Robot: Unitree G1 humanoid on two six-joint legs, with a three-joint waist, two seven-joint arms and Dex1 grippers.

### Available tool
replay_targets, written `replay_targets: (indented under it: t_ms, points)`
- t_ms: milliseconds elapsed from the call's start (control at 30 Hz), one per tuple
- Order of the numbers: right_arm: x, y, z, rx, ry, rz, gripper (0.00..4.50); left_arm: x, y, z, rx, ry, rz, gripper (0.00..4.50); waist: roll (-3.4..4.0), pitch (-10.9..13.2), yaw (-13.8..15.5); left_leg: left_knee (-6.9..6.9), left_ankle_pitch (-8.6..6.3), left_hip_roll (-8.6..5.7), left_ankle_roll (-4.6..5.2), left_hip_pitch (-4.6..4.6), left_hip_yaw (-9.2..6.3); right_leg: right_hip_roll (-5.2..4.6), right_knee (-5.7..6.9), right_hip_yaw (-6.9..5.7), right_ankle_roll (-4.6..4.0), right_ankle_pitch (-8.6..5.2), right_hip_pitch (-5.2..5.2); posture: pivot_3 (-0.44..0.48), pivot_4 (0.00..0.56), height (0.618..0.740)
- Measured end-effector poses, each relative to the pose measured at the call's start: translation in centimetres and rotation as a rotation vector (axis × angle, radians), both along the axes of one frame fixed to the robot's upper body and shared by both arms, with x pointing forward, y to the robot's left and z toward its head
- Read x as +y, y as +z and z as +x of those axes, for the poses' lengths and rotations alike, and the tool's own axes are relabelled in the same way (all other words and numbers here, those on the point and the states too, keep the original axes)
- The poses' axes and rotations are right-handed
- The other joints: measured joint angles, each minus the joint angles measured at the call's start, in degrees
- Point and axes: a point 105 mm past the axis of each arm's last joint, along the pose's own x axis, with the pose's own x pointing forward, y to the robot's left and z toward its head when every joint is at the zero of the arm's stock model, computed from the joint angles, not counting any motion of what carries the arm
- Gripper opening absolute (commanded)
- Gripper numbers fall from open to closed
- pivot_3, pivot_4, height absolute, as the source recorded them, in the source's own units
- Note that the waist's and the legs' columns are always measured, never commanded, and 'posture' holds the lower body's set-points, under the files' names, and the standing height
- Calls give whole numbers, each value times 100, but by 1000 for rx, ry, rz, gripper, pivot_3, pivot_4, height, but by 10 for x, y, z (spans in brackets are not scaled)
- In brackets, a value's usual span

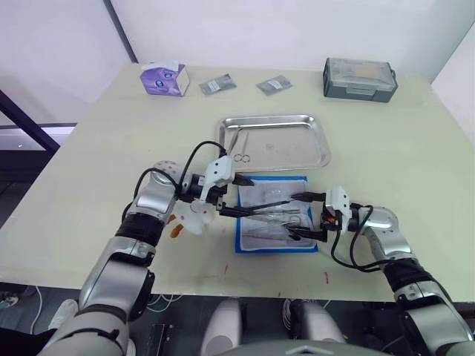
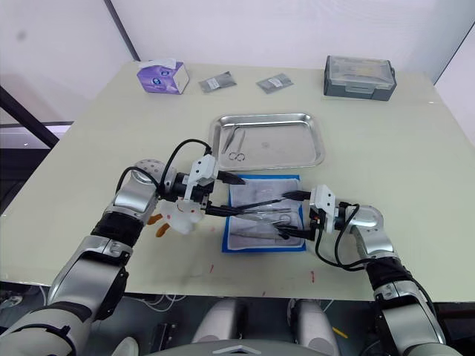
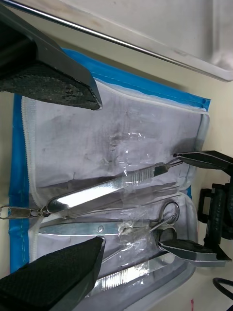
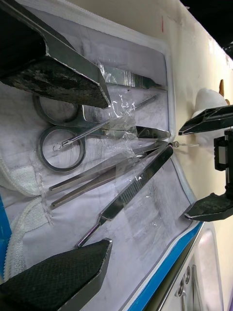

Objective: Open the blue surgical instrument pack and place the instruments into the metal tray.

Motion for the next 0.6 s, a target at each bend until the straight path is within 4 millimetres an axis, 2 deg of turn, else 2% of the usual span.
replay_targets:
  t_ms: [267, 367, 500, 600]
  points:
    - [0, 0, 0, 0, -4, 1, 4500, -8, 0, 6, -24, -2, 0, 4408, 0, 0, -1, 1, 0, 0, 0, 1, 1, 0, 1, 0, 0, 0, 0, 0, 150, 734]
    - [0, 0, 0, -1, -7, 2, 4500, -12, -1, 7, -31, -7, 5, 3639, -1, -1, -2, 2, 0, 0, 0, 1, 2, 1, 1, 1, 0, 0, 1, 0, 150, 734]
    - [0, 0, 1, -1, -9, 4, 4500, -19, -3, 8, -28, -9, 2, 1770, -1, -1, -4, 3, 0, 0, 0, 1, 2, 1, 2, 2, 0, 0, 0, 0, 150, 734]
    - [1, 0, 1, -1, -9, 4, 4500, -18, -5, 10, -31, -4, 15, 1770, -1, -1, -6, 3, 0, 0, 0, 1, 3, 2, 2, 2, 0, 0, 0, 0, 150, 734]
